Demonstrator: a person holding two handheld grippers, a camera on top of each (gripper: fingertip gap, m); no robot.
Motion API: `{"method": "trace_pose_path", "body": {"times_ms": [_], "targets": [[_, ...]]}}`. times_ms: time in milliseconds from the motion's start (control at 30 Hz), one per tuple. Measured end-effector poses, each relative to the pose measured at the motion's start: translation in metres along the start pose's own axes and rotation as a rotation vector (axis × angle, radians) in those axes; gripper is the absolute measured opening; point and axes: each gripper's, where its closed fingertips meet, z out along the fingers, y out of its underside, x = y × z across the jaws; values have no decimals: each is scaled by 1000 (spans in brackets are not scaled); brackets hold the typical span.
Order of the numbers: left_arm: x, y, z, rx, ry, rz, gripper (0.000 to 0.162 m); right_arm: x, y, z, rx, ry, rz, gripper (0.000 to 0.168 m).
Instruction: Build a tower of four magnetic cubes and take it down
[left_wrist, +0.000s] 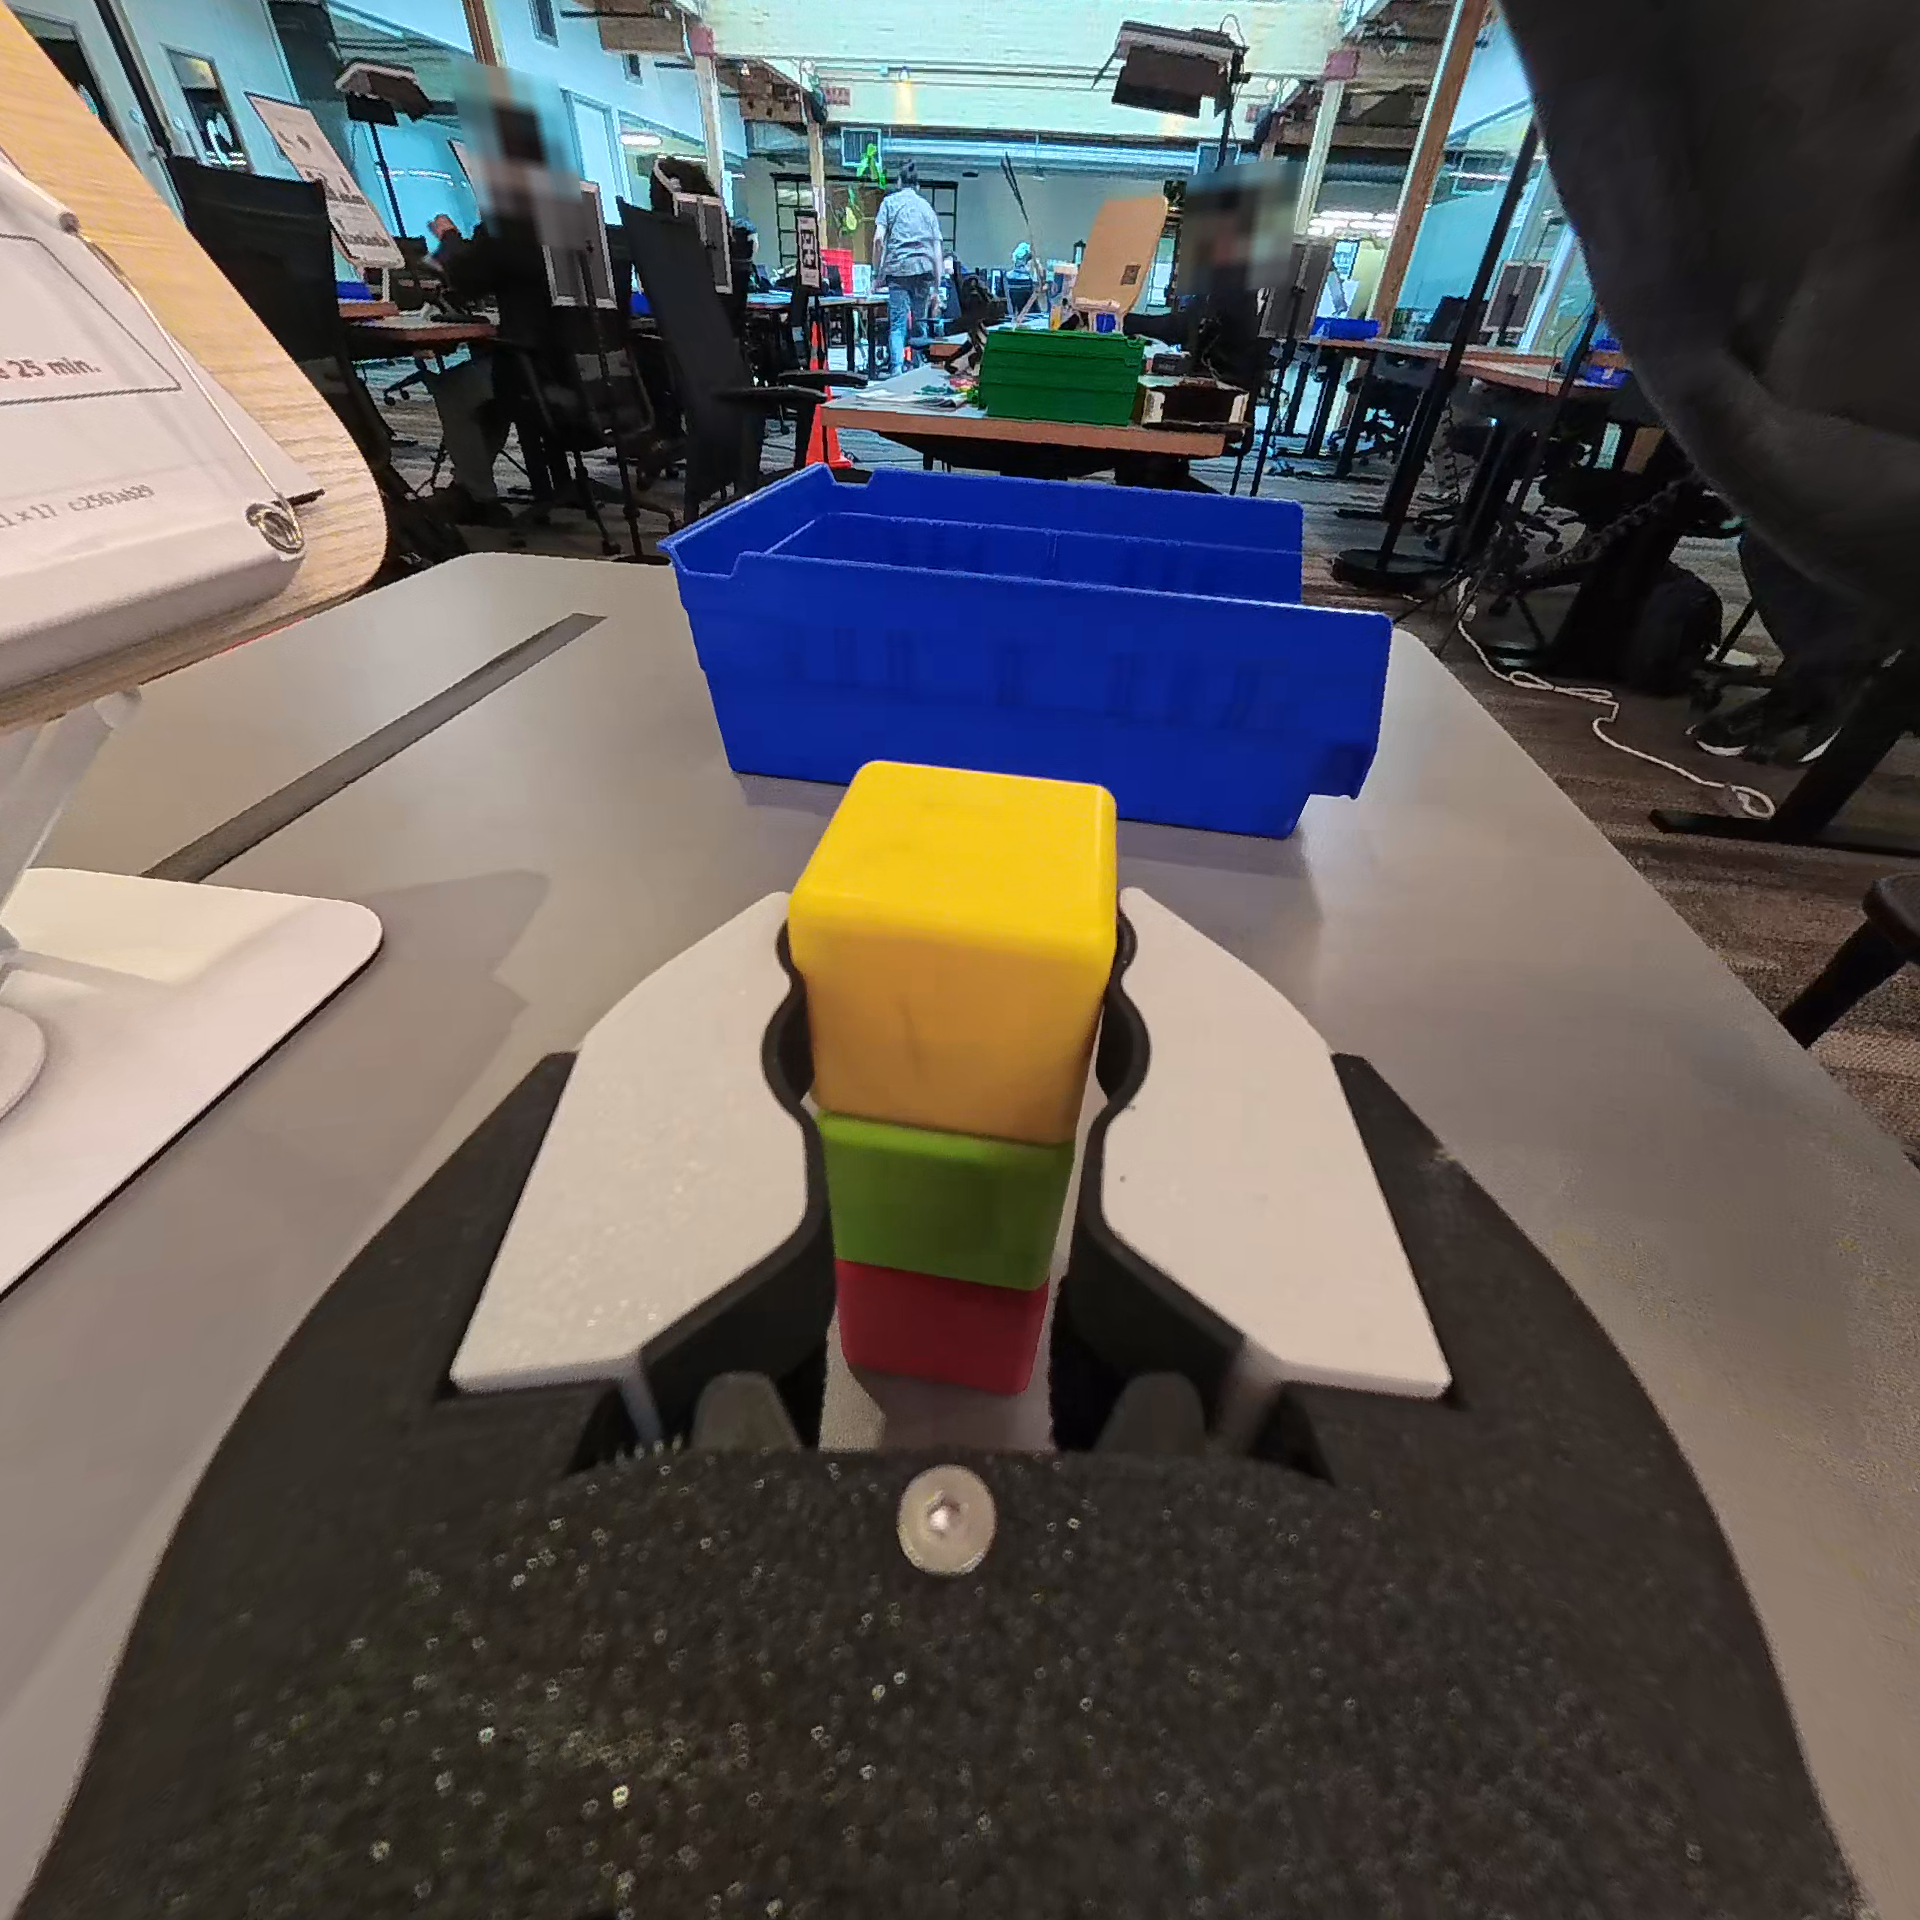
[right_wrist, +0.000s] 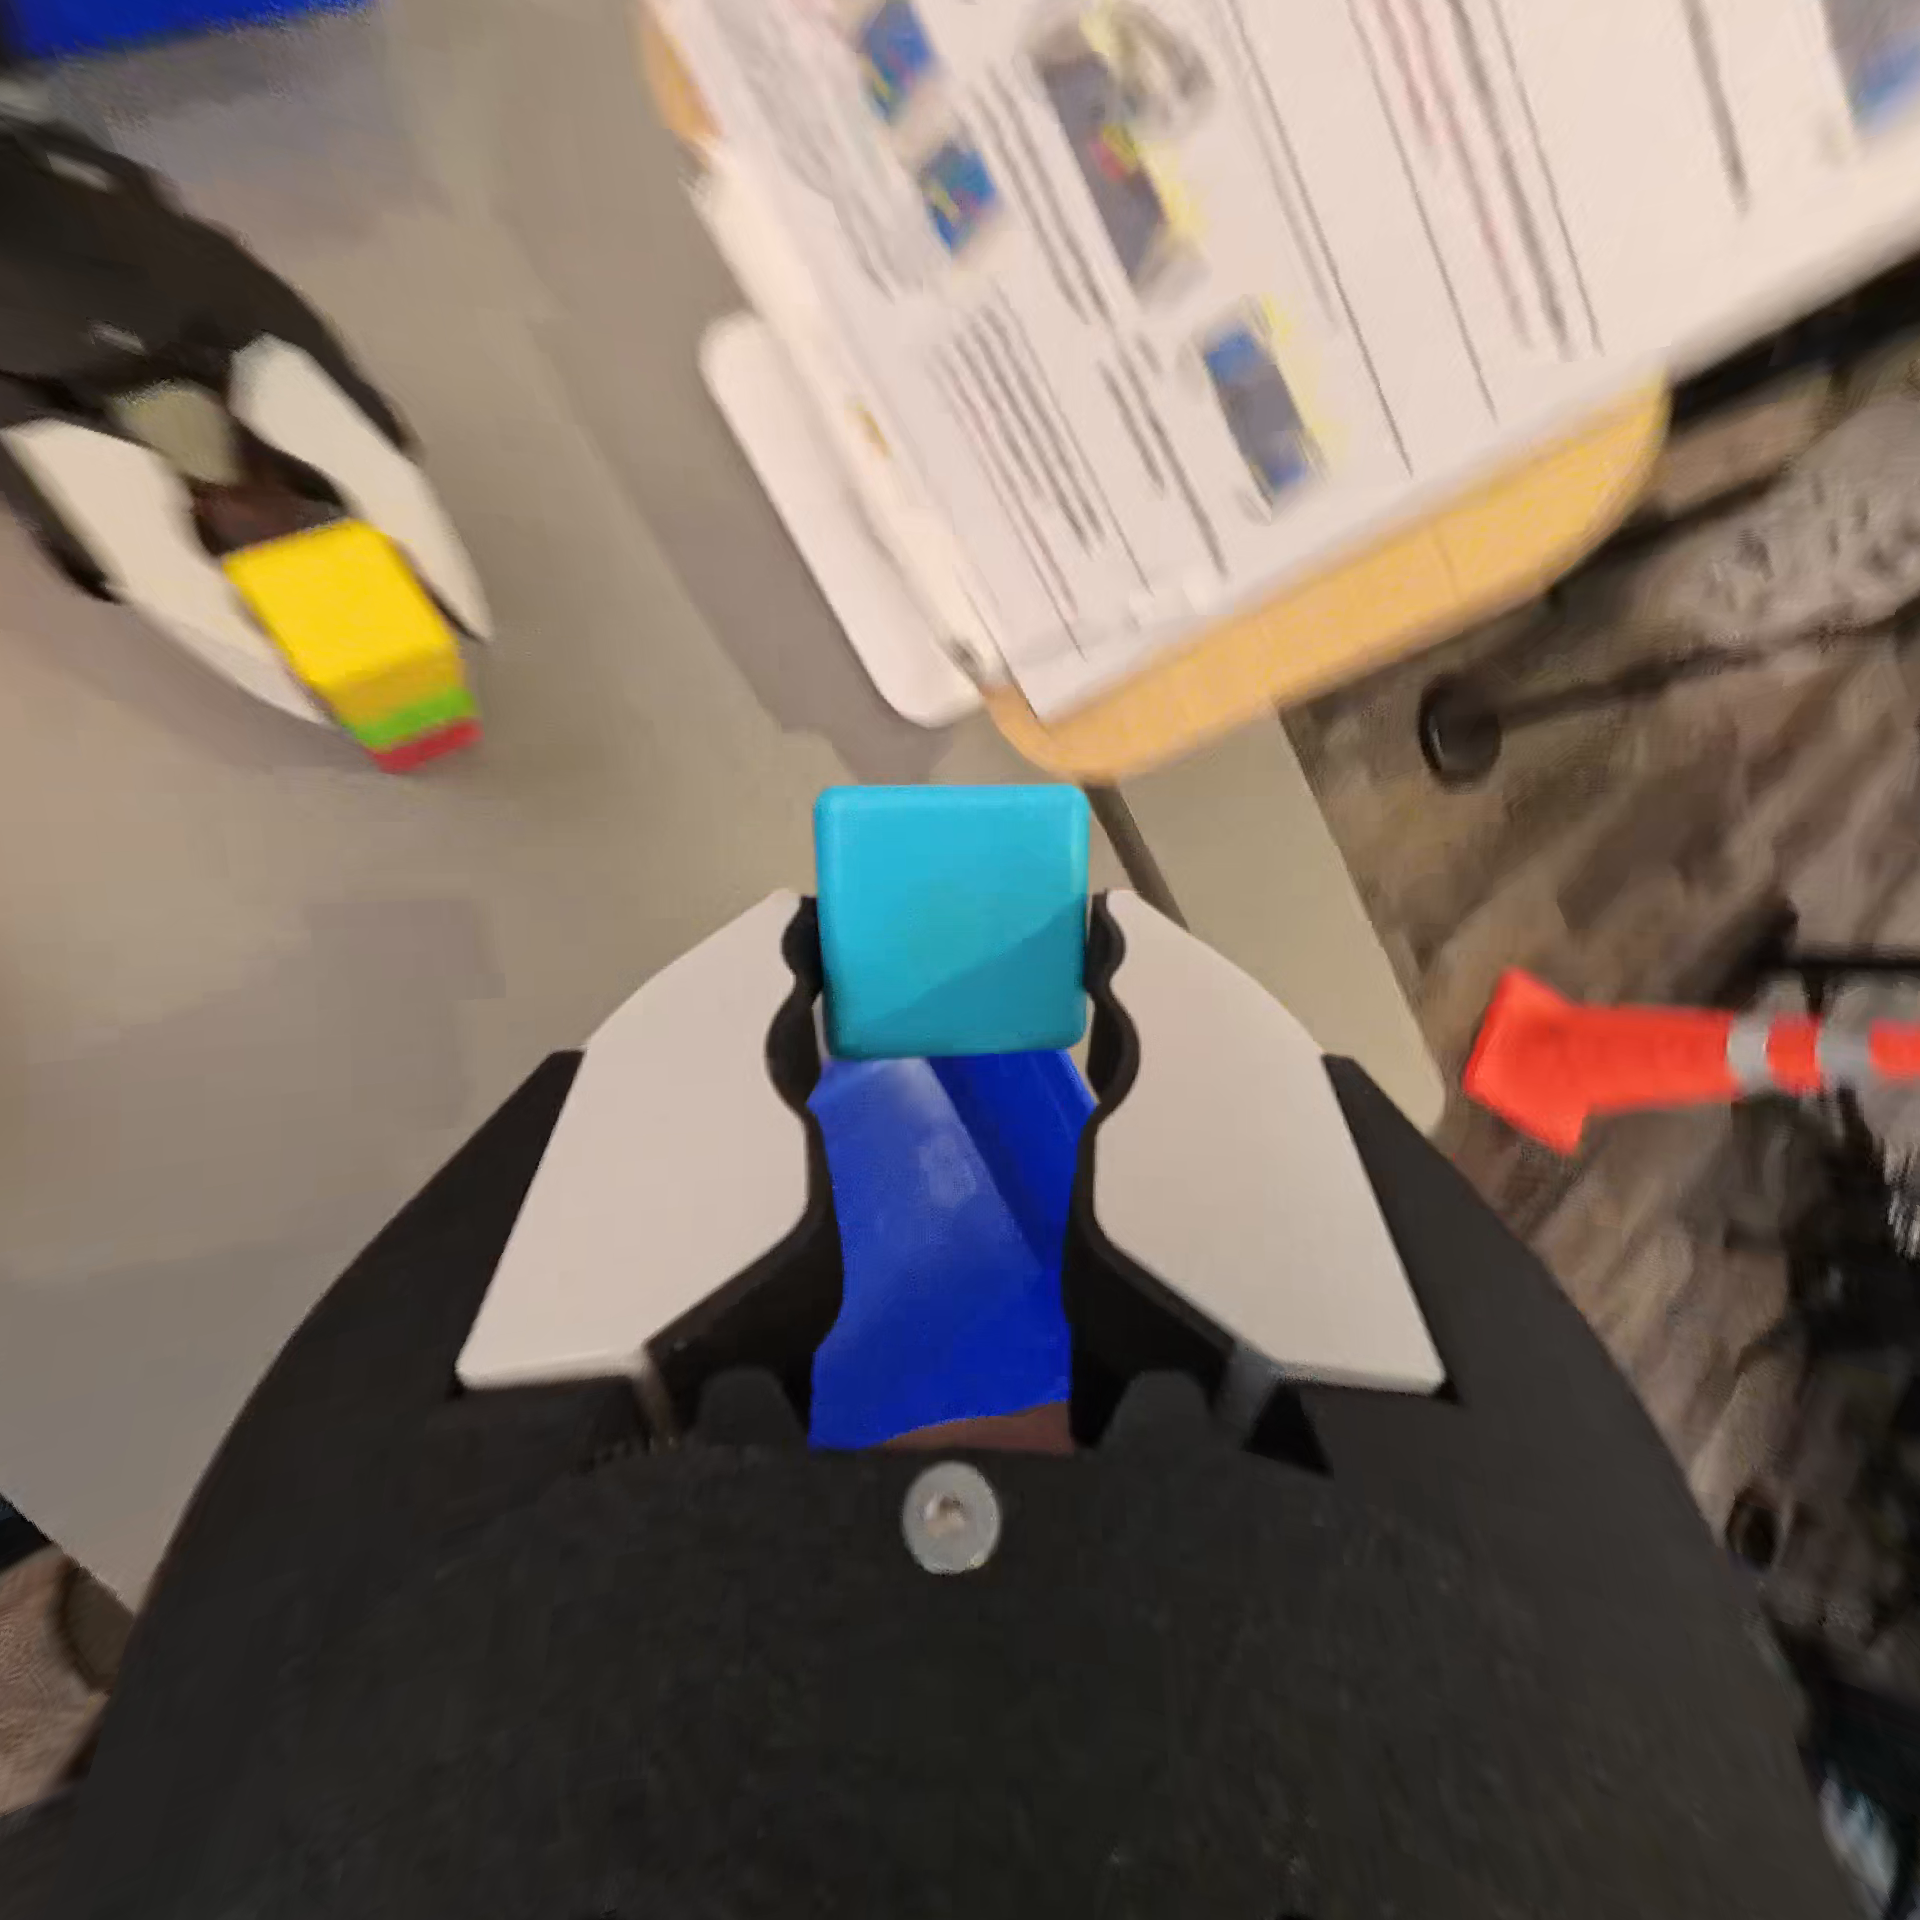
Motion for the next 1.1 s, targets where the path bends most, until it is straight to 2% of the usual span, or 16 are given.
{"method": "trace_pose_path", "body": {"times_ms": [100,300,400,467,633,833,900,1000,1100], "targets": [[1,0,0,-2,0,0,52,36,72,9,-111,60,203,49],[1,0,0,-4,1,0,52,24,221,86,-402,26,557,49],[2,0,0,-3,-1,1,52,15,272,119,-522,52,669,49],[2,0,0,-4,0,2,52,11,290,136,-550,56,718,49],[2,0,0,-4,2,1,52,13,312,157,-591,118,738,50],[2,0,0,-3,1,2,52,16,324,161,-576,157,783,50],[1,0,0,-2,-3,-1,52,18,322,157,-559,184,759,59],[2,0,0,-2,-6,0,53,25,293,133,-441,255,722,64],[4,-8,-4,33,1,4,66,18,235,75,-175,360,686,65]]}}
